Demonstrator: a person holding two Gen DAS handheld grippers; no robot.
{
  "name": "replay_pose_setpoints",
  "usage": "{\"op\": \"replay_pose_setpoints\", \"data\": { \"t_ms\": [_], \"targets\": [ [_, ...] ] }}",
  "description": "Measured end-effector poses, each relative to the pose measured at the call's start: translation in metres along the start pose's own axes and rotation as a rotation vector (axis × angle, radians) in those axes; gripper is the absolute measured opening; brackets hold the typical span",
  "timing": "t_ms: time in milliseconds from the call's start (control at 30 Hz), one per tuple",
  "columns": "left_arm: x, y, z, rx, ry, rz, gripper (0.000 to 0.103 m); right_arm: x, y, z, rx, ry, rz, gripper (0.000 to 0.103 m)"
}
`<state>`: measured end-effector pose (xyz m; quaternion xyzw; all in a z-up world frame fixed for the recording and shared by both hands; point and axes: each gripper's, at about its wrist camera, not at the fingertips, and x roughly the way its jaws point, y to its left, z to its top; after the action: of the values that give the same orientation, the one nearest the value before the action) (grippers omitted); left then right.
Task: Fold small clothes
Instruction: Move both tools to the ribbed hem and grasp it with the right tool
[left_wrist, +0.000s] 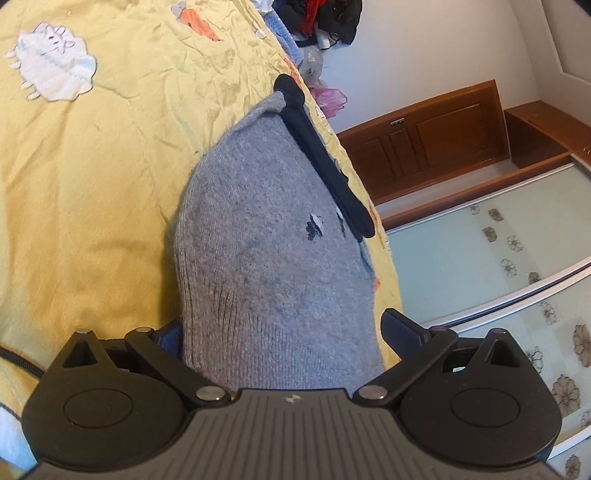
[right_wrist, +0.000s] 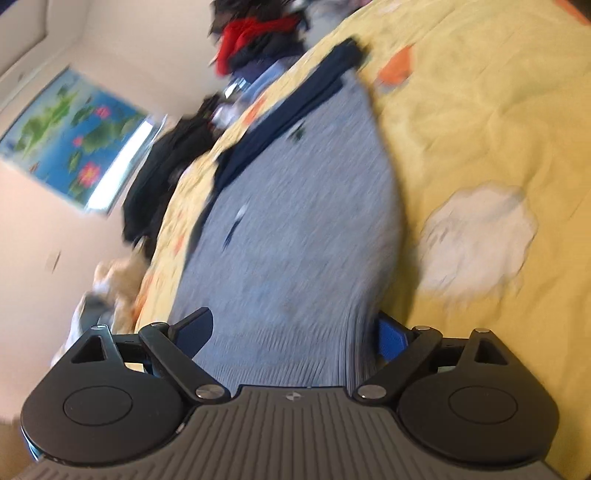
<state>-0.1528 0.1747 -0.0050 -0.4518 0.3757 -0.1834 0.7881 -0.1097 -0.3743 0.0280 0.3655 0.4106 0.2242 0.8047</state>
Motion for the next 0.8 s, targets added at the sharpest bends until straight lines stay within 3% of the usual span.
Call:
{"op": "replay_pose_setpoints", "data": {
  "t_ms": [67,233,533,633,700,733,767,800],
  "targets": [
    [0.004,-0.004,0.0,0.018,0.0,0.029,0.103,0.01,-0.009,0.011,0.051,-0.011,0.019,0.09],
    [0.006,-0.008,-0.005,0.056,0.002,0.048,0.103,0.034,-0.003,0.025,0.023,0.005,0.023,0.094],
    [0.005,-0.007,-0.007,0.08,0.004,0.051,0.103,0.013,0.005,-0.006,-0.068,0.164,0.08,0.092],
    [0.008,-0.012,-0.008,0.132,-0.011,0.079,0.103,0.003,0.001,-0.01,-0.068,0.164,0.055,0.076],
    [0.011,-0.018,-0.008,0.174,-0.021,0.109,0.103,0.0,-0.003,-0.01,-0.063,0.157,0.016,0.049],
    [0.012,-0.02,-0.009,0.187,-0.027,0.126,0.097,0.0,-0.006,-0.01,-0.061,0.158,-0.004,0.041],
    [0.013,-0.022,-0.01,0.2,-0.037,0.152,0.091,0.001,-0.01,-0.01,-0.058,0.161,-0.023,0.025],
    [0.014,-0.023,-0.01,0.213,-0.039,0.173,0.074,0.002,-0.014,-0.011,-0.052,0.163,-0.037,0.013]
  ]
}}
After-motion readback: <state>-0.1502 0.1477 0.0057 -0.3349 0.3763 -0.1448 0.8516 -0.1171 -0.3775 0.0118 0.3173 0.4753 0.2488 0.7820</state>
